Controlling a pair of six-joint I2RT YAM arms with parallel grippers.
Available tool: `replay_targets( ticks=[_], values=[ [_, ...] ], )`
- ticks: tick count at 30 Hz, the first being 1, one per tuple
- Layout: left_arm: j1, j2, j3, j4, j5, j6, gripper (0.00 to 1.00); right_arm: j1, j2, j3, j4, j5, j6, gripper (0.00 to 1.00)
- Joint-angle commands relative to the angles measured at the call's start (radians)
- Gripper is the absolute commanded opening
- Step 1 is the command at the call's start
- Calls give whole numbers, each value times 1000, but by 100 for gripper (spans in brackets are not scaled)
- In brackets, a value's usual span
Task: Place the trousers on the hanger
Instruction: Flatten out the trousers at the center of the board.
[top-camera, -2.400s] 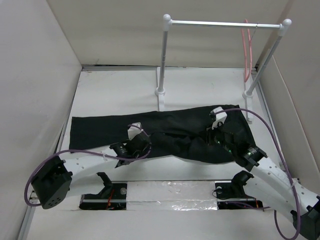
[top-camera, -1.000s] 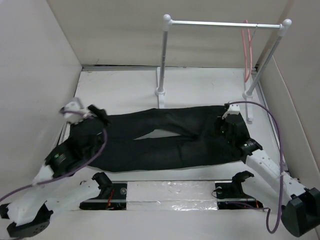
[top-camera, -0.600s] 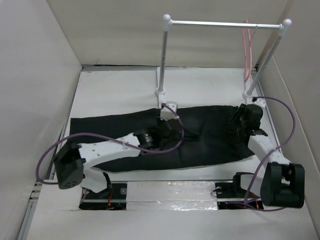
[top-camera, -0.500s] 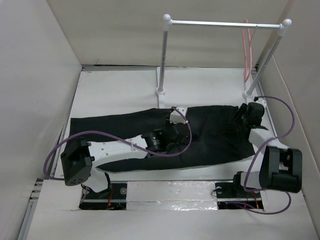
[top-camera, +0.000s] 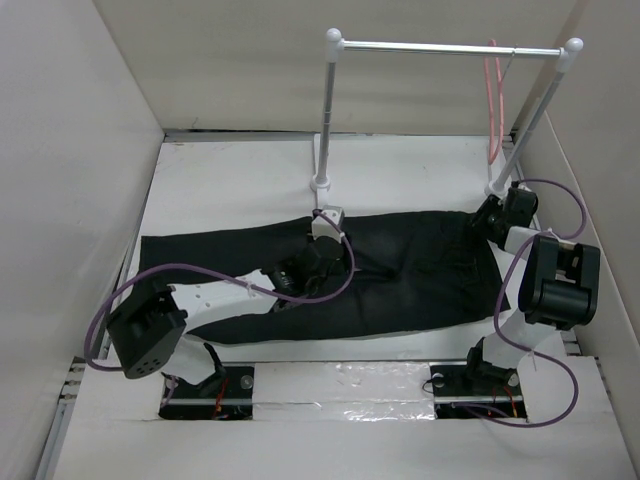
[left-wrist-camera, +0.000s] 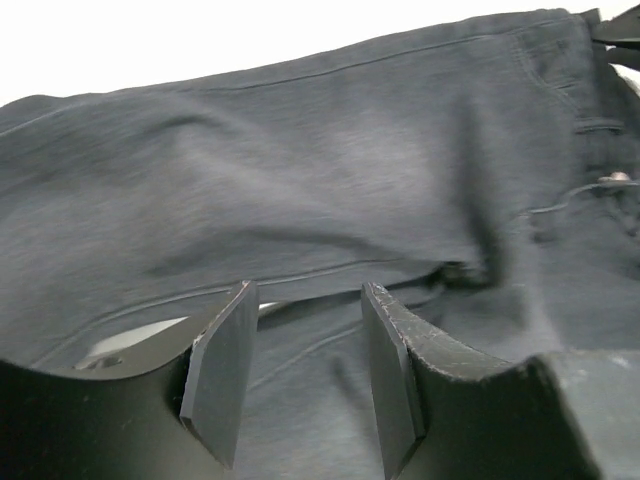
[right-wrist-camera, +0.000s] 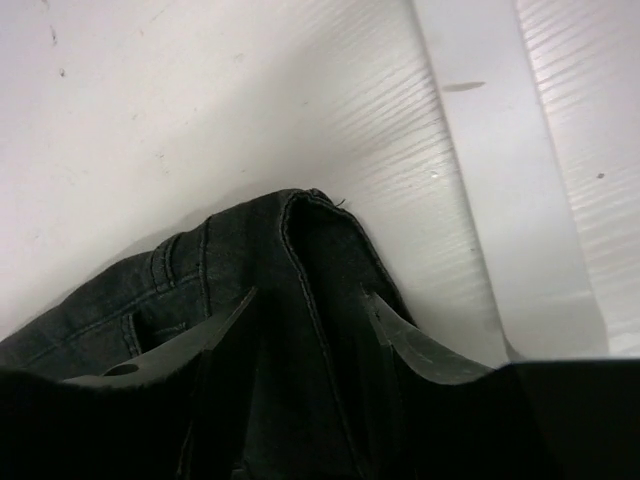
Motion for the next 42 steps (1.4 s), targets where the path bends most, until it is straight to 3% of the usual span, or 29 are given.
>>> replay_targets(
  ticks=[1,5,7,8,15,21,28,29,31,32,33,35,38,40,41,42],
  values=[
    [62,-90,-64,104,50,24,43,0,22,33,17,-56,-9,46],
    [113,-154,-117,126,99,13,42,0,9,25,32,-64,-9,29],
    [113,-182,-133,130,101,15,42,0,15,47,23,-76,-16,6],
    [122,-187,-133,123,96,16,43,0,14,54,11,-82,-19,0],
    [193,-170,-140,109,116,-2,43,20,-100,160,-76,68,-52,0],
    [311,-187,-186,92,99,-37,44,9,-28,245,-80,116,-68,0],
    [520,-370,-322,-7,31,-148,47,14,-44,246,8,120,-37,0],
    [550,-390,-334,-23,9,-175,48,23,-50,245,26,125,-31,4],
    [585,-429,-360,-58,-46,-207,50,53,-73,243,13,180,-20,31],
    [628,-438,-367,-86,-55,-223,53,54,-90,229,-32,201,-10,47],
    [651,-447,-373,-92,-54,-240,53,67,-110,205,-24,197,3,74],
    [699,-466,-384,-124,-46,-253,53,90,-199,130,40,168,27,89],
    [786,-486,-382,-167,-65,-303,54,128,-306,-65,158,68,86,92],
    [849,-501,-397,-178,-86,-373,57,171,-418,-210,193,34,127,87],
    [872,-503,-402,-170,-80,-388,57,231,-455,-261,251,28,135,81],
    [892,-504,-406,-161,-76,-401,57,259,-525,-307,268,24,136,60]
  ],
)
